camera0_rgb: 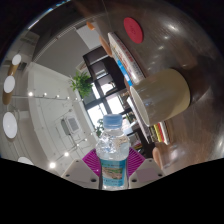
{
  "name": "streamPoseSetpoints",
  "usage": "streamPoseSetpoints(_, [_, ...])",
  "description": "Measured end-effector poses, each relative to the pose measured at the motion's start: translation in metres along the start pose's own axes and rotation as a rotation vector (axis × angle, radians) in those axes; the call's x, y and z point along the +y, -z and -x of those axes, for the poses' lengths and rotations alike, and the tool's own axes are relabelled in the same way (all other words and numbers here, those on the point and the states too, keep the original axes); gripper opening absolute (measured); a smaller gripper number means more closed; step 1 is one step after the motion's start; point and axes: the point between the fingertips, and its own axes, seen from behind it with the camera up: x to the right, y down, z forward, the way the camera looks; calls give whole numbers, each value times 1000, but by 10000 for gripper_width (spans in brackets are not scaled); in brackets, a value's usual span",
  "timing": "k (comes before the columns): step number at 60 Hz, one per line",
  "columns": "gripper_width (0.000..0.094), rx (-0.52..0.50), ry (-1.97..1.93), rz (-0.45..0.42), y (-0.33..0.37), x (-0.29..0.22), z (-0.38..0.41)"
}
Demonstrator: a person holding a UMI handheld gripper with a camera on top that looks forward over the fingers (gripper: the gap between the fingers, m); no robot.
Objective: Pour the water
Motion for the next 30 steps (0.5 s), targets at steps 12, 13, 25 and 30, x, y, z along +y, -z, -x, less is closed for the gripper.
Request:
streamPoseSetpoints(12, [293,-52,-291,-74,-10,-23,-4])
streamPoseSetpoints(13, [293,-52,-313,-79,-10,-24,-4])
streamPoseSetpoints(25, [291,-60,-389,-103,-11,-28,-7])
streamPoseSetpoints(30, [292,-46,-328,-87,-15,-22,-4])
